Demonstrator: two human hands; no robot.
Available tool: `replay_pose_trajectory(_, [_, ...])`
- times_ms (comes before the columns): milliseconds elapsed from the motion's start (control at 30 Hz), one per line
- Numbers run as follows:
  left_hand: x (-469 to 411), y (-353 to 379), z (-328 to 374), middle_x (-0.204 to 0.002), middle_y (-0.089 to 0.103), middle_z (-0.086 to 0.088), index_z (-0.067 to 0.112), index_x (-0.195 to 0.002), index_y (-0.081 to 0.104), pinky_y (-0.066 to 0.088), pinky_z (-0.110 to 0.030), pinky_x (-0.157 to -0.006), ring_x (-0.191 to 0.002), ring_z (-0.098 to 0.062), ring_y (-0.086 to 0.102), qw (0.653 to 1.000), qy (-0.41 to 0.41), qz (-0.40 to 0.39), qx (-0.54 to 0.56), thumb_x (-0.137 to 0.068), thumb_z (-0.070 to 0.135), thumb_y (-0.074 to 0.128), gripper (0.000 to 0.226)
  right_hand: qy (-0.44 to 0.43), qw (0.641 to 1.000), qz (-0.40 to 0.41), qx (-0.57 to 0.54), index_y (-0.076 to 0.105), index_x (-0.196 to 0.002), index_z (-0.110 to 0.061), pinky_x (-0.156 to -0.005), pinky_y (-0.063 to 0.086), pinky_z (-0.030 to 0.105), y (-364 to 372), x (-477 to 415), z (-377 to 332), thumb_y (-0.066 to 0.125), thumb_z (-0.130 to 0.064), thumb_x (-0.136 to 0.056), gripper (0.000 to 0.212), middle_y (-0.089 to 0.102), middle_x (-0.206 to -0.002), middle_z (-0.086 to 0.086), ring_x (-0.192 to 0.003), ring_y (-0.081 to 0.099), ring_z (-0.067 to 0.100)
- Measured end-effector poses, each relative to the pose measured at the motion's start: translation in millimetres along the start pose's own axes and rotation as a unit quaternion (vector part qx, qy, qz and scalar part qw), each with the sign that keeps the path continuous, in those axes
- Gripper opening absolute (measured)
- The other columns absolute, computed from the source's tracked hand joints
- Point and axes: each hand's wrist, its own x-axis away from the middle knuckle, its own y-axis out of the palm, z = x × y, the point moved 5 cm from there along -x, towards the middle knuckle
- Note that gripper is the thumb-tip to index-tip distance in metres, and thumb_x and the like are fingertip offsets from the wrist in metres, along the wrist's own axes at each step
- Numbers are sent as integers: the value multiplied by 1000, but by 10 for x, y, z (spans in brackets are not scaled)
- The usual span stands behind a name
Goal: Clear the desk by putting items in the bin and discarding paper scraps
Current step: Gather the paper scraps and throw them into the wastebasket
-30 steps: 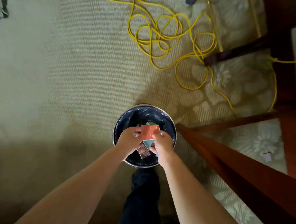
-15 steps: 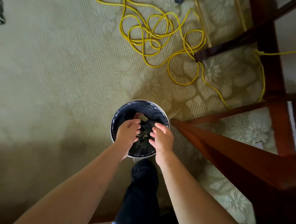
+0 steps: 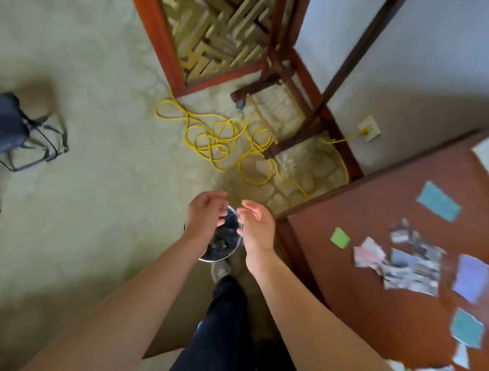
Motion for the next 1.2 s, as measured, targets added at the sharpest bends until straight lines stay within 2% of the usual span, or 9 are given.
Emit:
replay_pose_trajectory(133, [496, 230, 372, -86, 65, 0, 14, -101, 67, 51, -28, -70, -72, -13, 61, 998, 49, -32, -22, -93, 10, 48, 20, -32, 999, -27, -35, 62, -101, -15, -65, 47, 20, -374, 476, -401, 49, -1, -93, 21, 64, -91, -1, -69, 57, 6])
replay_pose_trajectory(233, [811, 516, 559, -82, 64, -2, 17, -93, 64, 47, -25, -61, -66, -13, 57, 992, 91, -68, -45, -93, 6, 48, 20, -54, 997, -13, -51, 61, -91, -17, -54, 45, 17, -753, 675, -592, 49, 0, -91, 21, 65, -81, -3, -57, 56, 5])
replay_pose_trajectory(367, [1103, 951, 666, -78, 64, -3, 10, -100, 64, 41, -14, -47, -56, -7, 54, 979, 133, -116, -103, -91, 3, 49, 18, -102, 993, 27, -52, 63, -90, -17, -55, 42, 22, -1330, 826, -704, 54, -1, -88, 18, 62, -73, 0, -61, 53, 12])
replay_pose_trajectory(467, [1220, 1263, 634, -76, 62, -2, 12, -101, 65, 43, -14, -49, -50, 1, 55, 962, 153, -160, -159, -88, 4, 56, 18, -135, 989, 63, -19, 65, -89, -19, -58, 44, 23, -1736, 841, -688, 56, -3, -88, 18, 63, -79, 2, -65, 55, 15])
replay_pose_trajectory(667, [1252, 1682, 478, -88, 64, 7, 26, -94, 65, 50, -31, -86, -83, -12, 62, 877, 237, -218, -355, -80, 9, 68, 22, -149, 973, 111, 139, 63, -99, -26, -77, 48, 30, -2255, 740, -615, 61, -11, -83, 22, 63, -93, -3, -83, 60, 15])
replay_pose_trajectory(833, [1157, 1773, 379, -116, 49, 5, 32, -114, 60, 51, -35, -87, -93, -18, 62, 755, 304, -193, -548, -76, 24, 73, 41, -143, 921, 124, 342, 55, -126, -32, -90, 50, 40, -2381, 555, -544, 66, -33, -81, 47, 48, -123, -5, -112, 54, 16])
replay_pose_trajectory(967, [1079, 1808, 358, -119, 43, 3, 27, -112, 55, 50, -41, -86, -99, -23, 59, 720, 329, -185, -583, -81, 23, 70, 34, -159, 899, 137, 384, 54, -125, -33, -82, 50, 35, -2361, 482, -575, 68, -37, -79, 48, 42, -121, -5, -109, 52, 16])
replay_pose_trajectory(1133, [1050, 1836, 419, -116, 45, 2, 25, -100, 54, 49, -36, -77, -92, -23, 59, 684, 342, -179, -619, -84, 28, 68, 21, -150, 890, 156, 402, 59, -95, -27, -68, 41, 30, -2352, 461, -605, 65, -30, -79, 18, 44, -109, -5, -98, 54, 20])
replay_pose_trajectory(1200, [1078, 1863, 459, -114, 50, 3, 25, -96, 53, 47, -33, -73, -90, -23, 60, 674, 356, -177, -622, -85, 27, 67, 19, -152, 887, 161, 404, 58, -94, -26, -68, 42, 31, -2347, 471, -609, 65, -30, -79, 17, 45, -108, -5, -98, 53, 20])
